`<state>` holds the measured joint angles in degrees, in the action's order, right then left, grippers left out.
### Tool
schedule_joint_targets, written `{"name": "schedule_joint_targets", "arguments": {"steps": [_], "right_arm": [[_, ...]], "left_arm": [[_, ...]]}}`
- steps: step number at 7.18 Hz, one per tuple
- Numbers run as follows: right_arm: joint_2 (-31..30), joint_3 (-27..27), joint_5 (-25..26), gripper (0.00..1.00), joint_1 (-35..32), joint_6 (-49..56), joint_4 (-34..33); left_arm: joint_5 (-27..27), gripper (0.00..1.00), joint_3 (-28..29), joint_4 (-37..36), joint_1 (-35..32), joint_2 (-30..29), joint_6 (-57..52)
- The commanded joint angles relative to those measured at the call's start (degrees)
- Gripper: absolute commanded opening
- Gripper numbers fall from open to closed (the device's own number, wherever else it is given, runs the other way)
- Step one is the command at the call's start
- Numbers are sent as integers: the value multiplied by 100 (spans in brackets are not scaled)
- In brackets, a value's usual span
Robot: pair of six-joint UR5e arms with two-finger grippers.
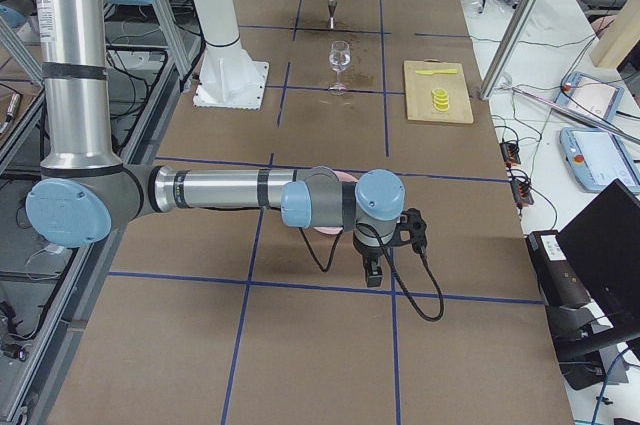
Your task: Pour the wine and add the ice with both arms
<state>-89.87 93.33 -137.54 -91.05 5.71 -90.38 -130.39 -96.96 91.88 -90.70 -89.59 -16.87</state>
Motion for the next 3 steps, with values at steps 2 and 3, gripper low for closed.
{"name": "schedule_joint_targets", "arguments": {"steps": [2,3], "right_arm": [[-22,44,-9,100,0,0,3],[-31,71,-9,100,0,0,3]], "left_arm": [[-4,100,-16,6,0,3,9],[-12,100,-25,6,0,-14,9]]}}
